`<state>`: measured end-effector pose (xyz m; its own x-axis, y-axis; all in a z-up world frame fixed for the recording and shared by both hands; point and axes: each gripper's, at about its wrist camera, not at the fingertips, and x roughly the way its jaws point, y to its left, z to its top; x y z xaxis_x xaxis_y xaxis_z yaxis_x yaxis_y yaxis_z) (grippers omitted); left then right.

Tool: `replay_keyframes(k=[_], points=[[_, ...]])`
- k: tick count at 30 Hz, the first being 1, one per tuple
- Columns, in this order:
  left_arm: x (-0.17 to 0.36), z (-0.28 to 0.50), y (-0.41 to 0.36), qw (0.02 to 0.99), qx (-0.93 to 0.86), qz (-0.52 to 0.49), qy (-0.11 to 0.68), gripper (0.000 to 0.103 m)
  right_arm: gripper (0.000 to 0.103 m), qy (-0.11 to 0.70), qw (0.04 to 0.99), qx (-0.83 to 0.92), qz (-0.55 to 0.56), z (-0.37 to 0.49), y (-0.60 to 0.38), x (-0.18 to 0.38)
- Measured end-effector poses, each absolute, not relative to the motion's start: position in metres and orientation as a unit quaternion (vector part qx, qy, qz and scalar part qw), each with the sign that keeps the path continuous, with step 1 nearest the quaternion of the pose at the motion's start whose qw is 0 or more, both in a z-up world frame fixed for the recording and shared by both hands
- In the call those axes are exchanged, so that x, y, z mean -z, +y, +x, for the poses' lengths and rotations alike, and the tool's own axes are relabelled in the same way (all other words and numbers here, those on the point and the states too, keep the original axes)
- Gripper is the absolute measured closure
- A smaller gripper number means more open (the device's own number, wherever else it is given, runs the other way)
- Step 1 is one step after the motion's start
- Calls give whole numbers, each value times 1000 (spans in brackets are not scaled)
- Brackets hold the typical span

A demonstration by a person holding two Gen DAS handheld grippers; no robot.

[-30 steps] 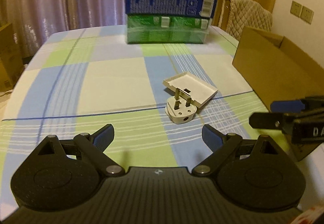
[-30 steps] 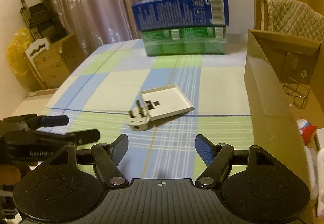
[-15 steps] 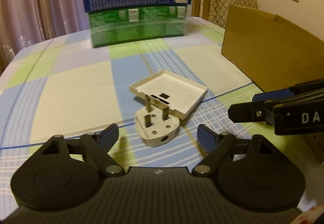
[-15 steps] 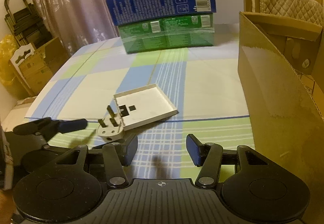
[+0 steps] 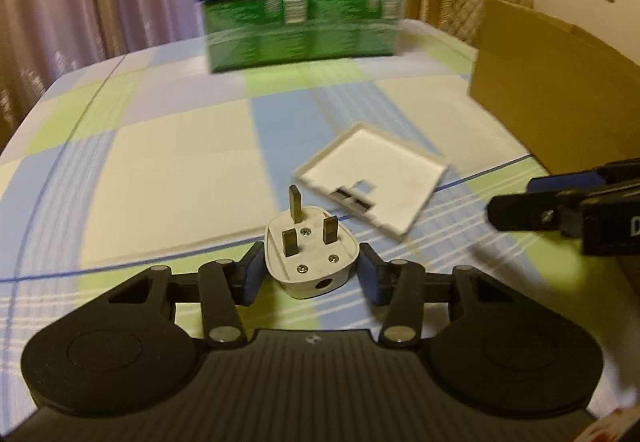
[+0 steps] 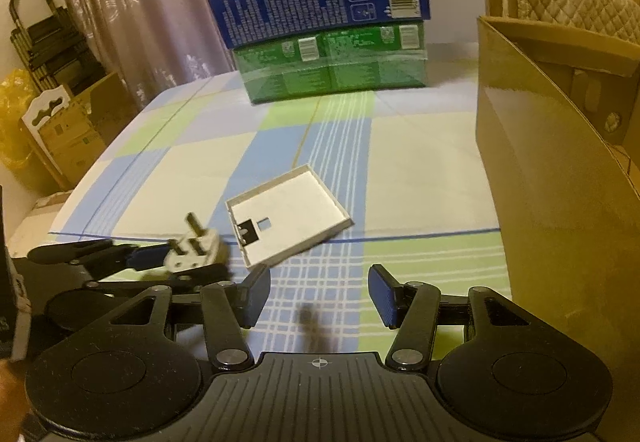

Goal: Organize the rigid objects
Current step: 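Grasp the white plug with the left tool while the right tool grasps the white tray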

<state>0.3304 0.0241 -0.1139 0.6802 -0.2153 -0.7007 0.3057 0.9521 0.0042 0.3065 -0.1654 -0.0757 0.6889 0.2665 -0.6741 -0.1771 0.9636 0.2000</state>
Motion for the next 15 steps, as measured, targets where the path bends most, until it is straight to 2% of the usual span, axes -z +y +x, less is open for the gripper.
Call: replay_keyframes(k=[2, 4, 15], points=[[110, 331, 39, 913, 131, 58, 381, 60, 46, 374, 918, -127, 49, 310, -161, 75], [104, 329, 51, 913, 126, 61, 382, 60, 27, 370, 919, -131, 38, 315, -155, 76], [96, 335, 82, 920, 118, 16, 374, 60, 15, 361, 907, -195, -94, 354, -101, 99]])
